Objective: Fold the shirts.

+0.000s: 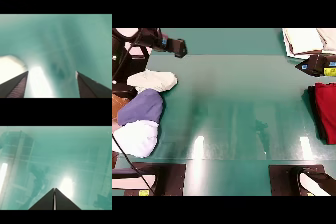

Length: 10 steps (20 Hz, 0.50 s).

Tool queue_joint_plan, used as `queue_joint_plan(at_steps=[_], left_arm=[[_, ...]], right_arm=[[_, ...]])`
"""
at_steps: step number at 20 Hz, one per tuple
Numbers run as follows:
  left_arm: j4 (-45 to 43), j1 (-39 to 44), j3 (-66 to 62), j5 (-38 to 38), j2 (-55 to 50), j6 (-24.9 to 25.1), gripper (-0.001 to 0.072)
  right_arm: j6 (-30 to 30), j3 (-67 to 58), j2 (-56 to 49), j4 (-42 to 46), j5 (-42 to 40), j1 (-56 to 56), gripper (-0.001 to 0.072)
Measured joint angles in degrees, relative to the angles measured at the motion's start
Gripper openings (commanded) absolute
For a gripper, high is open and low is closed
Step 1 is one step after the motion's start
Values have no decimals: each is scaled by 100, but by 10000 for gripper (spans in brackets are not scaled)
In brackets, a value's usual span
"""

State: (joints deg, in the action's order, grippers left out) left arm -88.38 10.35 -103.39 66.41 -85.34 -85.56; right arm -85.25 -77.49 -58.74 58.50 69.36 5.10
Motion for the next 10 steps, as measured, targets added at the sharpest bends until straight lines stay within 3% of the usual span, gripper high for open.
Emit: queue_joint_plan(at_steps=[4,10], left_arm=[[-590,-579,573,-52,-503,-286,715],[-820,-1255,1318,-317,-1051,-420,699]], right_arm=[[0,0,0,0,0,0,18],[0,0,0,0,-7,0,18]])
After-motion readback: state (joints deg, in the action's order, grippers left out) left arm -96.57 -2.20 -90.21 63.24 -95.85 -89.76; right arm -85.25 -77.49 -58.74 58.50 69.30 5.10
